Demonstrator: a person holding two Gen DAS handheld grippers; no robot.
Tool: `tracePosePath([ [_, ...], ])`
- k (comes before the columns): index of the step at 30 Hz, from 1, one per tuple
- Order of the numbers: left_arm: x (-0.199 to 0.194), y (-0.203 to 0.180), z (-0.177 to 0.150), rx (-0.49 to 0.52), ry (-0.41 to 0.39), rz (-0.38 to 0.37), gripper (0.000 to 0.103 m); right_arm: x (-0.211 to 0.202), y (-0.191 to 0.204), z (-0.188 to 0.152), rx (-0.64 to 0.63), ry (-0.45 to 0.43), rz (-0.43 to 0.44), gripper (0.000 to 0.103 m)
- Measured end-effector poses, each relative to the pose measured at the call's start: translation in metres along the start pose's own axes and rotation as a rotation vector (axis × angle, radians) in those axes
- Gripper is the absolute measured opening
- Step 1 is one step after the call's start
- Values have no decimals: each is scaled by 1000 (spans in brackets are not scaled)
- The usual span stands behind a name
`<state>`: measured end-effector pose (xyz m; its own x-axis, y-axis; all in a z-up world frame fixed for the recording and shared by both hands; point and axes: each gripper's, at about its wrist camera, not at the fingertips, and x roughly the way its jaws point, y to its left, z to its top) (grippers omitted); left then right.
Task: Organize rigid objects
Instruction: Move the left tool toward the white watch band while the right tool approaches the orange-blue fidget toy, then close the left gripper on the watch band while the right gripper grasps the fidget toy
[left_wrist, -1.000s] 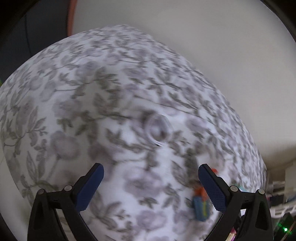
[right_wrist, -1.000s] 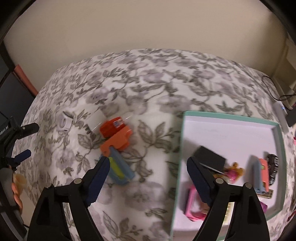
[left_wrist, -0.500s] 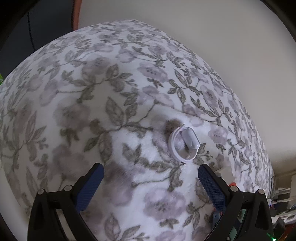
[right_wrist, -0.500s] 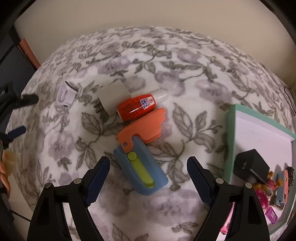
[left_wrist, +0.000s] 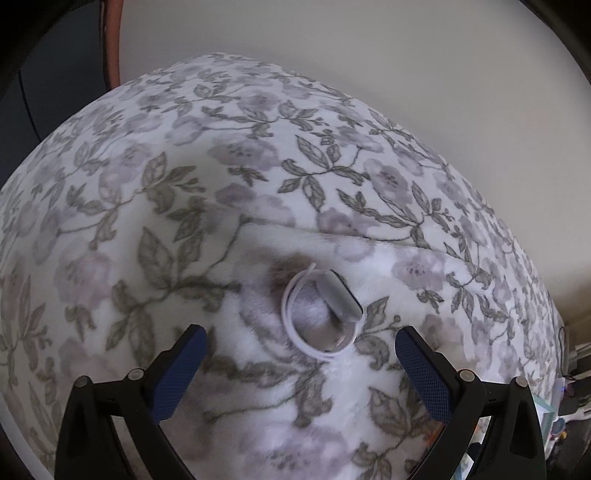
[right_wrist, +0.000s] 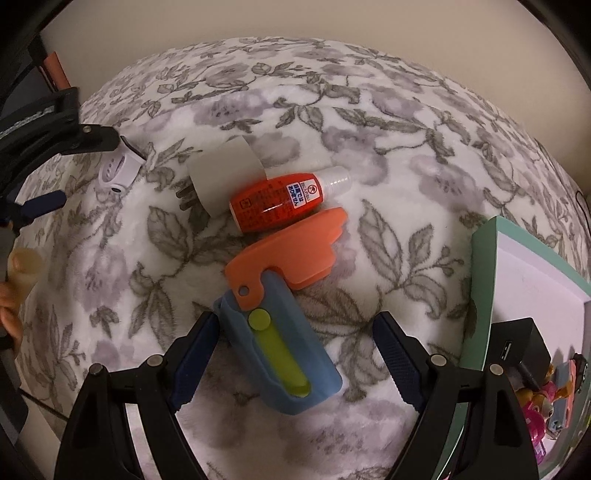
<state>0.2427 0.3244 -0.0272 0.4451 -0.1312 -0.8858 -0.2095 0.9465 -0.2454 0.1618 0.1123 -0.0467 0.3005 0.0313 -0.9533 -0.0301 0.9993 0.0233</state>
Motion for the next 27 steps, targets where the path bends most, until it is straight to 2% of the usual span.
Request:
tracePosePath([
  [5,9,-7,0,29,-16,13,102,1,3,2,-10,-6,1,86],
  [10,15,-16,-1,56,-19,2,96,-4,-5,-4,4,0,19,86],
  [12,17,-19,-1,65,-22,1,88,-5,-8,-5,14,2,27,86],
  [16,21,-20,-3,75,-14,-1,83,-6,-9,-6,17,0,28,86],
  [22,21,-19,-3,85,-20,11,62,-5,-4,-6,10,-10,18,86],
  [23,21,-19,-3,87,-20,14,55,-5,-2,-5,6,-12,15,86],
  [27,20,-19,-4,95,-11,20,54,-5,4,-7,-13,-18,4,86],
])
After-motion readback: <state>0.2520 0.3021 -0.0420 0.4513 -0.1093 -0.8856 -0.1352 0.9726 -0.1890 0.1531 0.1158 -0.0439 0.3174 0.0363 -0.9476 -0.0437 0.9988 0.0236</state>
